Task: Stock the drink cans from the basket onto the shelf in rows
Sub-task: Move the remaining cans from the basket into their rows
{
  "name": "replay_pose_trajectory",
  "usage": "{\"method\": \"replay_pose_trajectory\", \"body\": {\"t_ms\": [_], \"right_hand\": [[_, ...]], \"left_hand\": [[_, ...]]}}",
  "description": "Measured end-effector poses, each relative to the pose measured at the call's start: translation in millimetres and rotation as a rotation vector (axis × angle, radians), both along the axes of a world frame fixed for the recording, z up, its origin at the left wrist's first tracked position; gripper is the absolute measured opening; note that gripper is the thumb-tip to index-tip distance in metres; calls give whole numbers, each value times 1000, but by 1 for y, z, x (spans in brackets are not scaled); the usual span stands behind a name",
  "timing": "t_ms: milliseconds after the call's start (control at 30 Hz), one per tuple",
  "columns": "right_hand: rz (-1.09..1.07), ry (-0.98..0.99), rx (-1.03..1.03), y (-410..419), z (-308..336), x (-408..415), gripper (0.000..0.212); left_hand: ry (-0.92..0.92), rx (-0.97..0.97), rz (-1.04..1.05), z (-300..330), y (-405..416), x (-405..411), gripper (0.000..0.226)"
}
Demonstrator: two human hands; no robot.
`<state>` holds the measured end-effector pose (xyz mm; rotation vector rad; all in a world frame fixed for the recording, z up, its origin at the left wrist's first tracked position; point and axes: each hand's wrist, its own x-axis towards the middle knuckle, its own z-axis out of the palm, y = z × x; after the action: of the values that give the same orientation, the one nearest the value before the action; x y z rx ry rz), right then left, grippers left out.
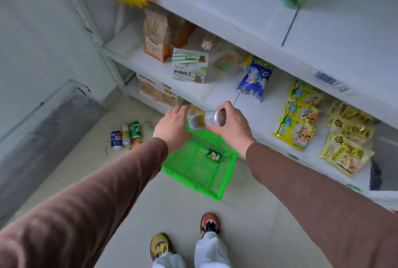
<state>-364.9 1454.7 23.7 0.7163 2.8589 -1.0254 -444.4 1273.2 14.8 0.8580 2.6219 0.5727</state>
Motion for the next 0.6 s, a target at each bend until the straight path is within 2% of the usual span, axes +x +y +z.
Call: {"method": "replay_pose_trajectory", "body": {"t_ms": [133,267,433,600], "right_hand": [[-98,215,-60,-15,122,-5,63],[-185,470,-92,-23,209,-13,68],[-245,580,-84,-16,265,-29,63],[-273,604,-84,7,284,-58,57]], "left_hand": [[82,142,-11,109,-11,-11,81],[155,220,-36,190,-10,-22,83],[258,295,-64,246,0,-43,85],[255,305,-84,260,23,-71,84]]}}
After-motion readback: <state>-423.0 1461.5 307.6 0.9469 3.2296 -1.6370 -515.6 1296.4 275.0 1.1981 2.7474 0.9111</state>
